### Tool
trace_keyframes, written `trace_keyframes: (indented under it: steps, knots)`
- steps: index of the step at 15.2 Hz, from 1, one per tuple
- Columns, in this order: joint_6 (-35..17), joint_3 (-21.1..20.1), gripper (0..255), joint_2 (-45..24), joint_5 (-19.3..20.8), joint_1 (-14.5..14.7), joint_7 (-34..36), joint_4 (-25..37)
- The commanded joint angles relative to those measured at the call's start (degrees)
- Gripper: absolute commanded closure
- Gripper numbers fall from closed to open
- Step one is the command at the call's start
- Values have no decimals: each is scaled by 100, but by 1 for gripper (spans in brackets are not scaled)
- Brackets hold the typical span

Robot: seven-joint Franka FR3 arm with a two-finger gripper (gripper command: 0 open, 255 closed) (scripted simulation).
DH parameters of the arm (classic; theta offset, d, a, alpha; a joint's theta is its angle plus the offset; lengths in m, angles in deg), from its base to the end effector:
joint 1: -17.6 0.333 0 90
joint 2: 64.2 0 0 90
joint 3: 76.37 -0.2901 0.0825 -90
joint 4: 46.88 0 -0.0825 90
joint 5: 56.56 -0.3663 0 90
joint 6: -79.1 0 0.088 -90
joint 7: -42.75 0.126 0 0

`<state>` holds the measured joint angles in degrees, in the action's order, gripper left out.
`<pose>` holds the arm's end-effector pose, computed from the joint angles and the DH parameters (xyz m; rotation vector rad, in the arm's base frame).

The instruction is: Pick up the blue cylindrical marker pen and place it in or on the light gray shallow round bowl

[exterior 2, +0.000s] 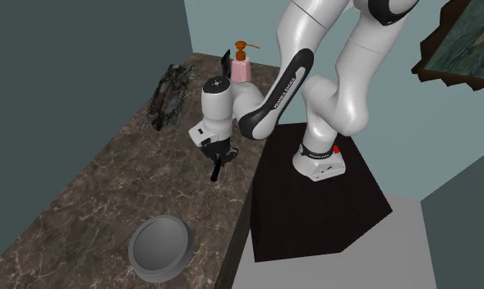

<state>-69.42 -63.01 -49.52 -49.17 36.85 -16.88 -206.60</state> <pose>0.3758 0.0471 0.2588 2.5110 1.8258 0.0711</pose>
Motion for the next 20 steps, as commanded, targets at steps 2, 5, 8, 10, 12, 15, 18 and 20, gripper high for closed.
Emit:
trace_keyframes:
  steps: [2, 5, 8, 10, 12, 15, 18, 20]
  knots:
    - [212, -19, 255, 171, 20, -13, 16, 40]
    - [527, -48, 255, 415, 39, -29, 33, 113]
    - [837, -77, 255, 640, 48, -40, 44, 199]
    - [1041, -96, 255, 778, 50, -46, 49, 264]
    - [1241, -114, 255, 908, 49, -50, 52, 335]
    - [1537, -142, 255, 1087, 44, -53, 56, 452]
    - [1825, -168, 255, 1247, 36, -54, 57, 581]
    - [2014, -186, 255, 1343, 28, -54, 57, 674]
